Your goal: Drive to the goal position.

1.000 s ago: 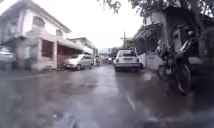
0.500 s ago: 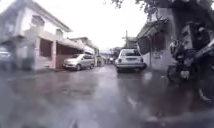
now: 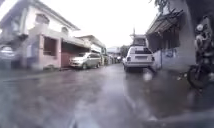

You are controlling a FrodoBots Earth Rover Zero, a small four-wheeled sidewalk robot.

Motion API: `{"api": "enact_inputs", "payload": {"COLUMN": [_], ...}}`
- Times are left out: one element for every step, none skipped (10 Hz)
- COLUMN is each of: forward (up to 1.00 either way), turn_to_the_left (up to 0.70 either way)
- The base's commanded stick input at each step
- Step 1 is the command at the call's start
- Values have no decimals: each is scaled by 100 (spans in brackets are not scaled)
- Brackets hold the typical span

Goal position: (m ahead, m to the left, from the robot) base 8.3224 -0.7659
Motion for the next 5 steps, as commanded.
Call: {"api": "enact_inputs", "payload": {"forward": [100, 100, 100, 100, 100], "turn_to_the_left": [0, 0, 0, 0, 0]}}
